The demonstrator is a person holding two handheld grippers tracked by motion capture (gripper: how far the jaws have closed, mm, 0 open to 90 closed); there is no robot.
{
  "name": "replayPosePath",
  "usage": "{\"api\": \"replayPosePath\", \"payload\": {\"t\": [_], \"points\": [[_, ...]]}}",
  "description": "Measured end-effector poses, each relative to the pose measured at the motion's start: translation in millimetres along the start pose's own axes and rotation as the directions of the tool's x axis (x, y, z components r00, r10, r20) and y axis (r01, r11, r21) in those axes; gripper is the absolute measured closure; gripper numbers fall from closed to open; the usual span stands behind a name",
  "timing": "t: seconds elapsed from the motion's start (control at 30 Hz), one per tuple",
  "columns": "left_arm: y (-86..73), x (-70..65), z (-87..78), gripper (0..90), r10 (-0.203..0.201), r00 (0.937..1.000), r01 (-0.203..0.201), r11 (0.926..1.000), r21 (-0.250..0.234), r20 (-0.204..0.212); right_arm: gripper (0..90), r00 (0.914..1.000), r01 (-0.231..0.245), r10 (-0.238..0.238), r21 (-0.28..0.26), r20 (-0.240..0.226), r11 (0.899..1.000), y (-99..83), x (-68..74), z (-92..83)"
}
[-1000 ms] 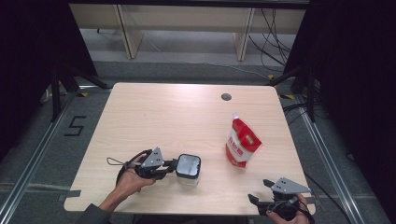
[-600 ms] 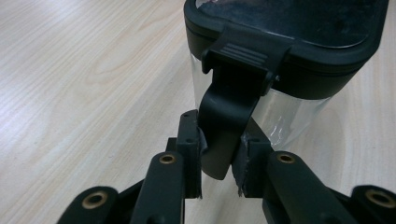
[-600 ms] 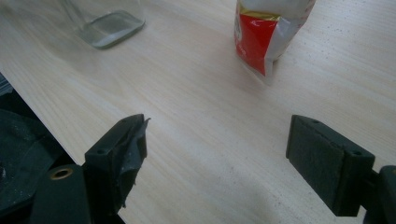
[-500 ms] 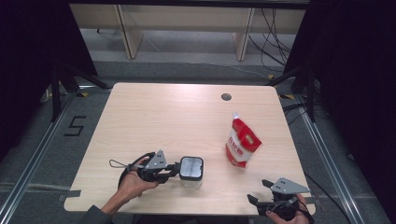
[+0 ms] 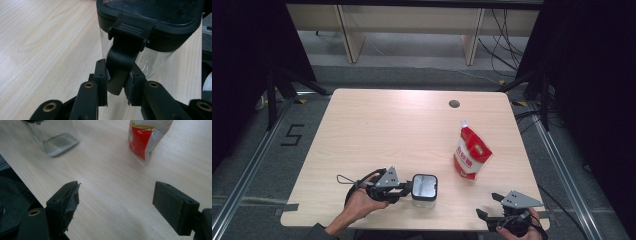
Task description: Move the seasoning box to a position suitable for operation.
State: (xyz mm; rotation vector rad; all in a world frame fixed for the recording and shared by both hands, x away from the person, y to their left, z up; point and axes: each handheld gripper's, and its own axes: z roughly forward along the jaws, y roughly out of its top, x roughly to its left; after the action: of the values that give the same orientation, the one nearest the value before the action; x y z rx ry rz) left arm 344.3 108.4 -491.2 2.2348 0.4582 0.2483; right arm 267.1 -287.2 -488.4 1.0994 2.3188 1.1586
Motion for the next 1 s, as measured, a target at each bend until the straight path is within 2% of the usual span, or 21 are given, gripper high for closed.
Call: {"api": "replayPosePath", "payload": {"t": [0.17, 0.2, 0.27, 0.43, 0.47, 0.5, 0.6, 0.63, 0.67, 0.7, 0.73, 0.77, 0.8, 0.83, 0.9, 0.93, 0.97, 1.0], "points": [[0.3, -2.4, 0.5, 73.3, -0.005, 1.0000, 0.005, 1.0000, -0.003, 0.000, 22.1, 1.0000, 0.000, 0.000, 0.001, -0.010, 1.000, 0.5, 0.4, 0.8], [1.3, -3.3, 1.5, 73.3, -0.003, 1.0000, 0.003, 1.0000, -0.004, -0.001, 22.5, 0.9997, -0.003, 0.003, 0.004, -0.026, 1.000, 0.6, 1.0, 1.1], [2.3, -4.3, 3.2, 73.4, -0.001, 1.0000, 0.001, 1.0000, -0.008, 0.007, 22.5, 0.9998, 0.013, -0.013, 0.001, -0.018, 1.000, 1.1, 1.1, 1.8], [3.4, -4.7, 4.8, 73.1, -0.001, 1.0000, 0.001, 1.0000, -0.007, 0.008, 22.5, 0.9995, 0.011, -0.011, -0.004, -0.028, 1.000, 1.6, 2.5, 2.2], [3.3, -5.1, 4.3, 72.4, -0.008, 0.9999, 0.008, 0.9998, -0.017, 0.010, 22.5, 0.9998, 0.004, -0.004, -0.003, -0.018, 1.000, 1.5, 3.1, 1.6], [3.5, -4.6, 3.3, 70.8, -0.007, 0.9997, 0.007, 0.9997, -0.022, 0.022, 22.5, 0.9998, 0.006, -0.006, -0.005, -0.019, 1.000, 1.5, 2.9, 1.7], [4.7, -4.1, -1.4, 66.1, 0.008, 1.0000, -0.008, 0.9998, -0.020, 0.005, 22.6, 0.9998, 0.013, -0.013, -0.009, -0.017, 1.000, 1.5, 2.4, 1.9], [4.5, -5.5, -2.9, 63.0, -0.009, 1.0000, 0.009, 0.9996, -0.028, 0.002, 22.5, 0.9998, 0.014, -0.014, -0.011, -0.017, 1.000, 1.5, 2.3, 2.1], [4.4, -6.3, -5.6, 55.6, -0.016, 0.9998, 0.016, 0.9996, -0.023, 0.012, 22.6, 0.9998, -0.003, 0.003, -0.006, -0.021, 1.000, 1.3, 3.9, 1.7], [4.4, -6.3, -5.6, 53.0, -0.016, 0.9998, 0.016, 0.9996, -0.023, 0.012, 22.6, 0.9998, -0.003, 0.003, -0.006, -0.021, 1.000, 1.3, 3.9, 1.7], [4.8, -6.4, -8.7, 53.0, 0.006, 1.0000, -0.006, 0.9998, -0.016, 0.003, 22.5, 0.9997, 0.012, -0.012, -0.011, -0.022, 1.000, 1.5, 2.8, 1.9], [4.2, -7.7, -9.4, 51.2, -0.012, 0.9999, 0.012, 0.9996, -0.026, 0.006, 22.5, 0.9997, 0.002, -0.002, -0.002, -0.025, 1.000, 1.4, 3.6, 1.7], [4.9, -8.9, -12.7, 49.7, -0.009, 1.0000, 0.009, 0.9996, -0.028, 0.002, 22.5, 0.9995, -0.018, 0.018, 0.003, -0.026, 1.000, 1.3, 5.6, 1.5], [6.2, -10.3, -17.3, 46.6, -0.017, 0.9998, 0.017, 0.9992, -0.036, -0.003, 22.5, 0.9996, 0.002, -0.002, -0.004, -0.026, 1.000, 1.4, 4.3, 2.4], [7.5, -10.6, -20.3, 44.9, -0.018, 0.9998, 0.017, 0.9991, -0.039, -0.011, 22.5, 0.9996, 0.006, -0.006, -0.004, -0.026, 1.000, 1.0, 4.1, 2.4], [10.2, -11.0, -25.0, 42.1, -0.037, 0.9992, 0.036, 0.9974, -0.063, -0.014, 22.5, 0.9997, 0.012, -0.012, -0.008, -0.023, 1.000, 0.1, 3.0, 1.7], [10.2, -11.0, -25.0, 40.7, -0.037, 0.9992, 0.036, 0.9974, -0.063, -0.014, 22.5, 0.9997, 0.012, -0.012, -0.008, -0.023, 1.000, 0.1, 3.0, 1.7], [12.1, -10.4, -28.3, 39.2, -0.032, 0.9993, 0.031, 0.9975, -0.063, -0.018, 22.2, 0.9995, -0.012, 0.011, -0.011, -0.029, 1.000, -0.8, 3.0, 1.8]]}}
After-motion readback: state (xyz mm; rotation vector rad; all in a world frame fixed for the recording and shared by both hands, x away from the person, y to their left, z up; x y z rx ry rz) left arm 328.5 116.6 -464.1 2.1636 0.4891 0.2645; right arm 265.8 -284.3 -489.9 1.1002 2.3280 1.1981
